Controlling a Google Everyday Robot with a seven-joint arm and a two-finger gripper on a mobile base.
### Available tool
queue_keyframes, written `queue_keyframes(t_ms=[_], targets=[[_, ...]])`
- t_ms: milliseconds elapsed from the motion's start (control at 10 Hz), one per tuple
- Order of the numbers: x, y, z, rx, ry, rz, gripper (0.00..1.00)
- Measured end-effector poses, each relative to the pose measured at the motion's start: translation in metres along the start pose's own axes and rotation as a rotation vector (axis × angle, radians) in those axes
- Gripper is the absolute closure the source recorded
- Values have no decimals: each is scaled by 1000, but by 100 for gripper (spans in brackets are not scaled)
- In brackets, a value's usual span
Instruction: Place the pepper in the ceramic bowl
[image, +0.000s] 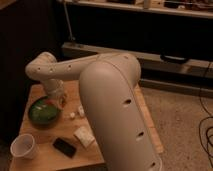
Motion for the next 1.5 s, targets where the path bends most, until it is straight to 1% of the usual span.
queue_keyframes(t_ms=[100,200,300,500,700,800,1000,1200,1300,1400,1500], targets=[[-3,16,1,-4,5,-3,100],[-7,27,1,-7,1,-8,100],[-9,34,1,-17,1,-11,100],[-11,26,5,-22,10,-18,100],[-12,23,8,-27,17,-24,100],[-11,27,10,-28,22,-26,100],[-17,39,14,-33,25,-33,99],[-19,36,18,-36,35,-39,82],[-21,40,20,-38,37,-46,73],[-20,46,21,-47,37,-48,62],[-16,41,23,-40,38,-42,50]])
